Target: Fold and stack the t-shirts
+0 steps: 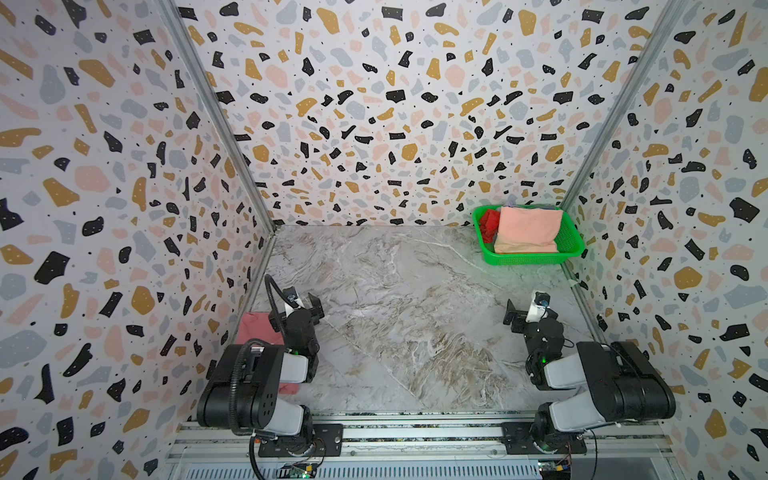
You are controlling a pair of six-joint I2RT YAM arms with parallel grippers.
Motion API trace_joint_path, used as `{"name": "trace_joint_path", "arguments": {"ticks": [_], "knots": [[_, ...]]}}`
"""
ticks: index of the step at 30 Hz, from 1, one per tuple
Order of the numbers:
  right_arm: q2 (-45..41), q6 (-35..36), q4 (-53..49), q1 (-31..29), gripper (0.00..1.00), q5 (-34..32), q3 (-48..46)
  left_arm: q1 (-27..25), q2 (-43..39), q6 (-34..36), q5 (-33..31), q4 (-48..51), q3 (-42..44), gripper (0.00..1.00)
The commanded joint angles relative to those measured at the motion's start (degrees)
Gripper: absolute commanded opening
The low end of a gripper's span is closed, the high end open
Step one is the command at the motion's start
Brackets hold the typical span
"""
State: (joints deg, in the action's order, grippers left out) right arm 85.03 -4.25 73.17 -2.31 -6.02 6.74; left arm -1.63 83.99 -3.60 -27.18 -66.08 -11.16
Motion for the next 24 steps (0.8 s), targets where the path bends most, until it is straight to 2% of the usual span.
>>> {"name": "trace_joint_path", "arguments": {"ticks": [1,3,24], "knots": [[0.1,2.3,3.4,-0.6,0.99,1.7,2.6,-0.2,-0.1,0.8,-0.9,-3.8,-0.8,1.0],[0.4,3.0,-2.4,-1.4,0.99,0.6,5.3,-0.2,0.1,0.9,-0.9,-3.6,-1.0,1.0],[0.2,3.6,-1.4,-2.4,0.99,-0.8,4.7,-0.4,0.0,0.9,-1.5,-3.6,-0.9,1.0]]}}
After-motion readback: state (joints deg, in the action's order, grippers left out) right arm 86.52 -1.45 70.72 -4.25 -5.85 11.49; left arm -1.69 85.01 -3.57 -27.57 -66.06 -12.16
